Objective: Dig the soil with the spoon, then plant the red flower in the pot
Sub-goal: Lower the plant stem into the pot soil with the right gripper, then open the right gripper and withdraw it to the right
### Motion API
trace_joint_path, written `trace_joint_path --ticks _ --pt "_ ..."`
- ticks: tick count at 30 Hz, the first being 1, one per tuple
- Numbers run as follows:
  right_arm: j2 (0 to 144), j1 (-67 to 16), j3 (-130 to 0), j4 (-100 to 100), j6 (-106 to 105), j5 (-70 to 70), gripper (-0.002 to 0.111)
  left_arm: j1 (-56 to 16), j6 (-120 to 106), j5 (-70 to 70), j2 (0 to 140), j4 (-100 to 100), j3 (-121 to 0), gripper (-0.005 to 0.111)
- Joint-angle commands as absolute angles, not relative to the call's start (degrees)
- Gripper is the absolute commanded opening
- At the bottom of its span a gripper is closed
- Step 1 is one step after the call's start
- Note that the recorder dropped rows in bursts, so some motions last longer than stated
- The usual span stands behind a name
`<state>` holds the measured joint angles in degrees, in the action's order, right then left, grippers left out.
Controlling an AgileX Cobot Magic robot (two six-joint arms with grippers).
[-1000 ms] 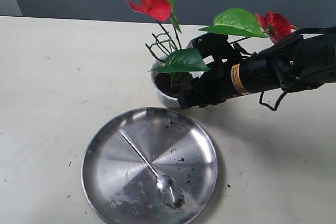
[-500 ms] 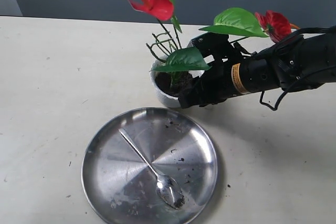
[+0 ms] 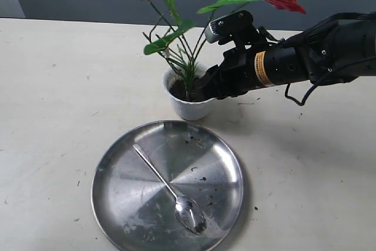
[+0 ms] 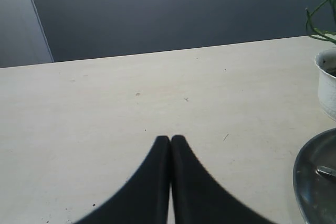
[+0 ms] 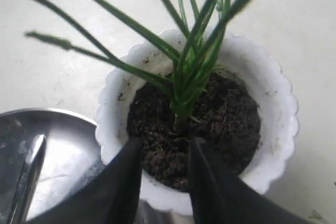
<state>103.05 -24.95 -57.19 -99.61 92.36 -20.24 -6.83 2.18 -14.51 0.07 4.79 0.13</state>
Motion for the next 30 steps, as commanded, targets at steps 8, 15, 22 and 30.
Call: trace_joint_path --ticks 8,15,22,30 --pt "102.7 -24.6 -57.4 -99.9 91.7 -22.1 0.031 -7.1 2.4 -13.7 0.0 4.8 0.0 0.001" --pt "102.7 -24.6 -57.1 -99.9 92.2 -22.4 0.031 -7.1 2.4 -13.7 0.0 4.8 0.0 0.001" --pt "96.6 -24.6 -49.2 -99.9 92.8 -17.6 0.023 -7.1 2.4 -13.7 0.0 4.8 0.0 0.001" --pt "73.8 -24.6 -33.2 -99.9 96.6 -10.9 0.000 -7.1 2.4 -13.7 0.0 4.8 0.0 0.001"
